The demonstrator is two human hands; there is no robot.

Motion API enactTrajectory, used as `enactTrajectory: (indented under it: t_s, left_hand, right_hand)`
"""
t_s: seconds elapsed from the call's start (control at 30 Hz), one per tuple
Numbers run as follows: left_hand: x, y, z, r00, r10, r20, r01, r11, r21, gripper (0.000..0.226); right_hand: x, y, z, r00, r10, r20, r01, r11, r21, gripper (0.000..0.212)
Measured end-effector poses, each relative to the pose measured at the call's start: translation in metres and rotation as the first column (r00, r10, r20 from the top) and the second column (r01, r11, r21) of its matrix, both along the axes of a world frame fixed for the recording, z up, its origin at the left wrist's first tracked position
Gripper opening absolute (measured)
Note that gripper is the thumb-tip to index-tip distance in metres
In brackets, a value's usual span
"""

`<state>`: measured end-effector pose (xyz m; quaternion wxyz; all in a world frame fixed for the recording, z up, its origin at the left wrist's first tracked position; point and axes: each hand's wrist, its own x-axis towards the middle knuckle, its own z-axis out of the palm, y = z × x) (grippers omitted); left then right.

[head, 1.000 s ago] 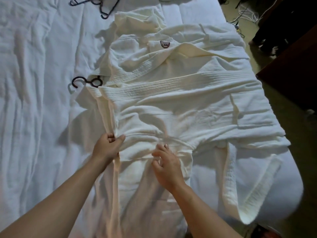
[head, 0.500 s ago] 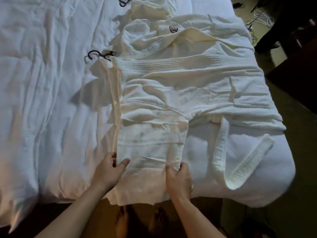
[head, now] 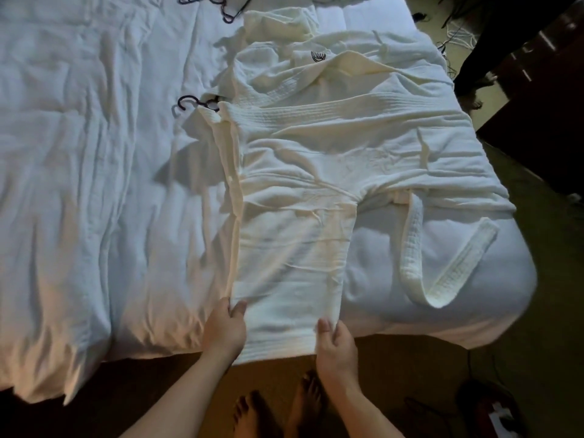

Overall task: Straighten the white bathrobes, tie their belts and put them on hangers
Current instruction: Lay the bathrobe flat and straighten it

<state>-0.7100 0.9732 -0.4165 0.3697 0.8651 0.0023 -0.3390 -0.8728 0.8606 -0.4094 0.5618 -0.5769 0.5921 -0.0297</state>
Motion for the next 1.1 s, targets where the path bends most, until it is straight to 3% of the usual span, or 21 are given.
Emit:
enactTrajectory:
  t_s: [0.07,0.13,0.23,0.33,0.4,0.5,0.57,0.77,0.87,0.97,1.1]
  left_hand:
    - [0.006,0.016,-0.003,0.997,0.024,0.072,-0.027,0.998,0.049,0.013]
    - [0.009,0.032,-0.009,0.999,-0.014,0.044,0.008,0.990,0.138,0.016]
    - [0.009,0.040,-0.014,0.998,-0.066,0.002,0.065,0.984,0.167,0.012]
    - [0.018,0.034,-0.016,0.984,-0.175,-0.023,0.175,0.946,0.271,0.024]
    - [0.023,0.029,-0.013,0.981,-0.192,-0.017,0.189,0.941,0.280,0.023]
    - [0.023,0.021,-0.002,0.989,-0.113,0.090,0.096,0.980,0.175,0.027]
    - [0.023,0.016,0.000,0.986,-0.076,0.146,0.057,0.990,0.129,0.033]
    - [0.031,0.011,-0.012,0.983,-0.164,0.086,0.137,0.956,0.261,0.012]
    - [0.038,-0.004,-0.007,0.978,-0.136,0.156,0.102,0.972,0.209,0.025]
    - [0.047,-0.021,-0.006,0.978,-0.128,0.166,0.114,0.989,0.094,0.036]
    - [0.055,-0.026,-0.014,0.964,-0.188,0.187,0.165,0.977,0.136,0.025]
  right_hand:
    - [0.001,0.010,0.001,0.997,0.060,-0.048,-0.060,0.998,-0.006,0.024]
    - [0.003,0.021,-0.007,0.976,0.161,-0.146,-0.156,0.987,0.044,0.020]
    - [0.009,0.027,-0.020,0.957,0.172,-0.235,-0.150,0.983,0.108,0.022]
    - [0.017,0.020,-0.025,0.896,0.229,-0.381,-0.220,0.973,0.067,0.021]
    - [0.020,0.012,-0.024,0.872,0.179,-0.456,-0.219,0.975,-0.036,0.021]
    - [0.025,0.001,-0.018,0.918,0.092,-0.387,-0.160,0.976,-0.148,0.020]
    - [0.026,-0.003,-0.017,0.935,0.066,-0.348,-0.117,0.985,-0.126,0.019]
    - [0.024,-0.017,-0.010,0.857,0.083,-0.508,-0.131,0.990,-0.060,0.008]
    - [0.032,-0.021,-0.009,0.836,0.113,-0.537,-0.238,0.957,-0.168,0.014]
    - [0.044,-0.022,-0.006,0.889,0.106,-0.445,-0.244,0.933,-0.266,0.022]
    - [0.044,-0.028,-0.017,0.941,0.050,-0.335,-0.103,0.985,-0.140,0.026]
